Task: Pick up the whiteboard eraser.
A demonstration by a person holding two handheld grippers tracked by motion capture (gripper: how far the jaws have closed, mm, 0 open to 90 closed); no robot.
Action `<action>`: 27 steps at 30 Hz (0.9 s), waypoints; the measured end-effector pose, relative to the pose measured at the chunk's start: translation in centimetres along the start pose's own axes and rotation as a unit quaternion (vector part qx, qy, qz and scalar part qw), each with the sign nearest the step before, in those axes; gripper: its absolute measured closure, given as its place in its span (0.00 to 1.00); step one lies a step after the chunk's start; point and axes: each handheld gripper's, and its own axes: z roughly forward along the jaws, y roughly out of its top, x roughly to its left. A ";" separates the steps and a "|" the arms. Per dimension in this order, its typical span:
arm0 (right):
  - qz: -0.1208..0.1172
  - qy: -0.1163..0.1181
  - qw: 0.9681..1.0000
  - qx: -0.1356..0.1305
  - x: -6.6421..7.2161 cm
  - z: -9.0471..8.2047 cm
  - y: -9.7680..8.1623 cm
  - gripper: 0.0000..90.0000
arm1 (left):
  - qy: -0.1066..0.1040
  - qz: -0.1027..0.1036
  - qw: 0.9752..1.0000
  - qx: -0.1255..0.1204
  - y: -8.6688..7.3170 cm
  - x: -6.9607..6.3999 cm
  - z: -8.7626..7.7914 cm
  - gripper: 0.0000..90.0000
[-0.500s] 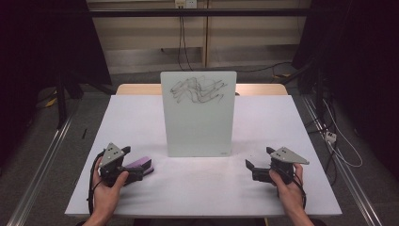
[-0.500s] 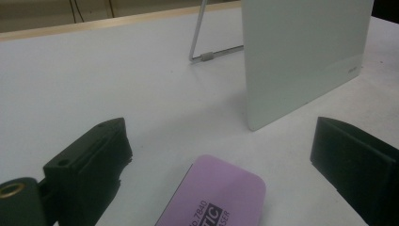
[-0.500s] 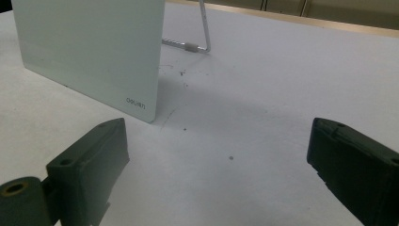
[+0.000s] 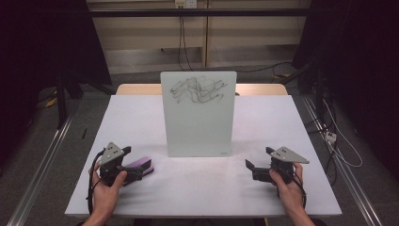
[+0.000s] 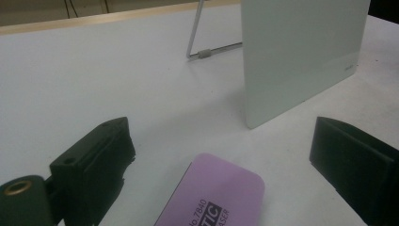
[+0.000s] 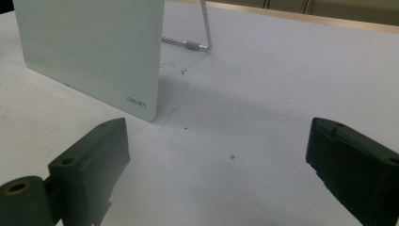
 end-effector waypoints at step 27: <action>-0.004 -0.001 1.000 0.005 0.0 0.3 0.1 0.07 | -0.041 0.033 0.998 0.027 1.3 1.5 -0.6 0.07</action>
